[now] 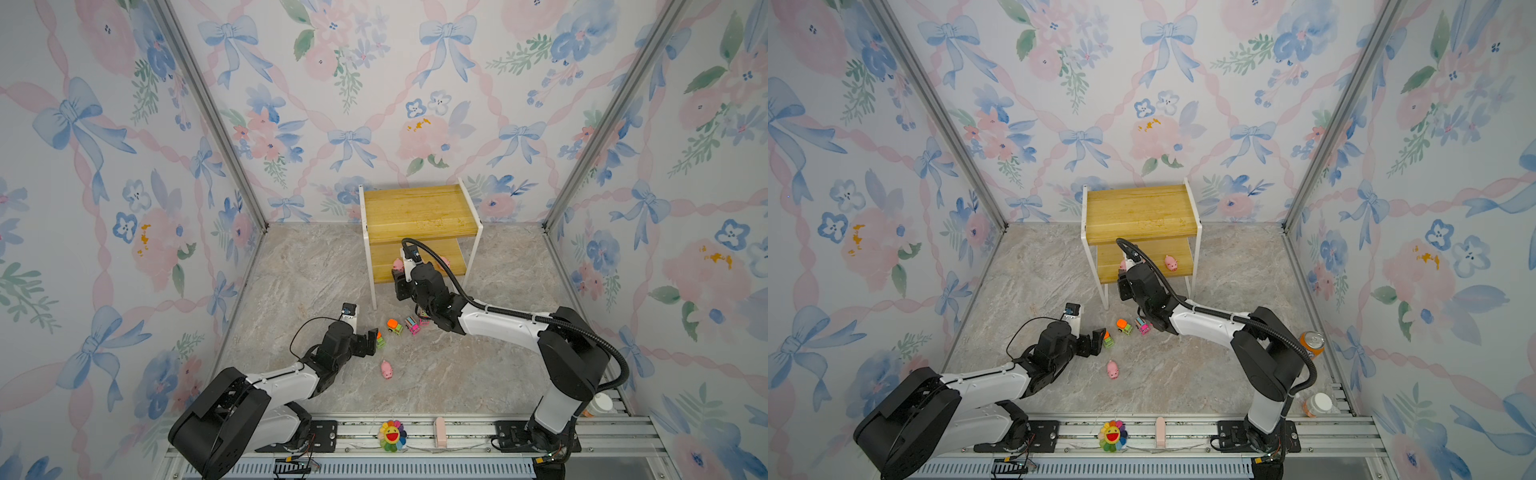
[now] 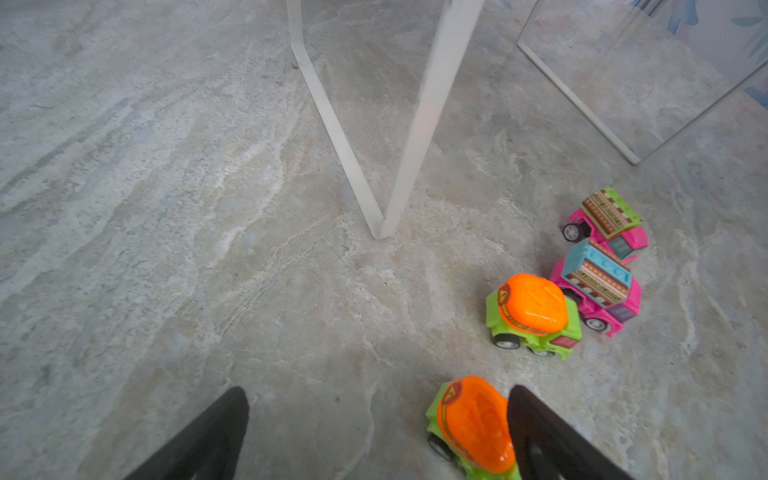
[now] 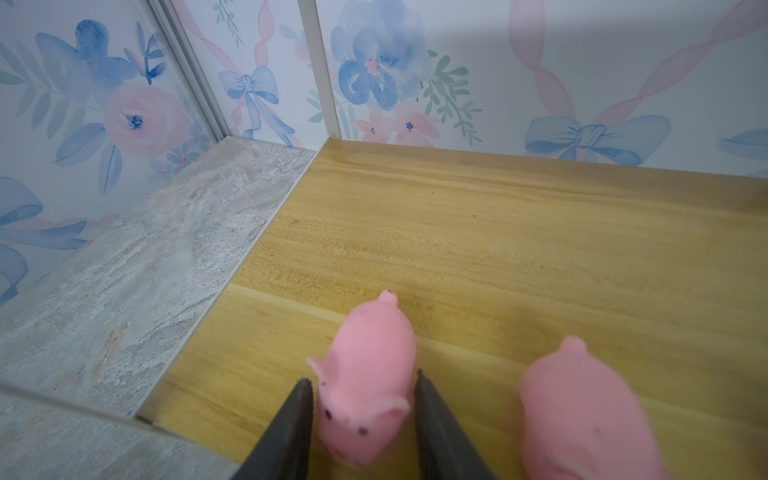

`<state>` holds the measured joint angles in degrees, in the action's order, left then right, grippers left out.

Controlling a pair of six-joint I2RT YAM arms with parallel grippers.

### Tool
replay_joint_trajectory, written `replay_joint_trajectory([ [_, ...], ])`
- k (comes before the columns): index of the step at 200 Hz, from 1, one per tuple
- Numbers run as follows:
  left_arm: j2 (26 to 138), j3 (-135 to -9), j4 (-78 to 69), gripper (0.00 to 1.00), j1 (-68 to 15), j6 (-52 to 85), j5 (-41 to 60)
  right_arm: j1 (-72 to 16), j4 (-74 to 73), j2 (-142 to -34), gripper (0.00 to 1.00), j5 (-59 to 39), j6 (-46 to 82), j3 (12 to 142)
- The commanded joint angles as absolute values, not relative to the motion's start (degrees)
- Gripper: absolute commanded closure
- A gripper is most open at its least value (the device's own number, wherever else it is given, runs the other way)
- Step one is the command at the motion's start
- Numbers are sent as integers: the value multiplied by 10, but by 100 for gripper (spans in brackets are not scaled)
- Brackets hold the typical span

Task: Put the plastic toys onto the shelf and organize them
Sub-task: 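Lower the pig onto the lower shelf and open the right gripper, then withdraw the right gripper toward the last pink pig near the robot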

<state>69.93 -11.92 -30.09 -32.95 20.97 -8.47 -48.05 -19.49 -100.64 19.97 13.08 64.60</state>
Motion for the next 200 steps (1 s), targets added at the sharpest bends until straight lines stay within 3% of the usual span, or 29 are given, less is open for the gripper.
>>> replay_joint_trajectory([
  [1,701,-124,-297,2,-326,199,-80,-478,-179,-995,56,205,137,632],
  [118,704,-125,-297,2,-326,198,-78,-514,-104,-904,40,231,114,583],
  [167,705,-125,-297,2,-326,197,-73,-548,17,-807,37,115,94,514],
  [200,705,-125,-297,2,-326,197,-70,-619,15,-774,36,69,106,418],
])
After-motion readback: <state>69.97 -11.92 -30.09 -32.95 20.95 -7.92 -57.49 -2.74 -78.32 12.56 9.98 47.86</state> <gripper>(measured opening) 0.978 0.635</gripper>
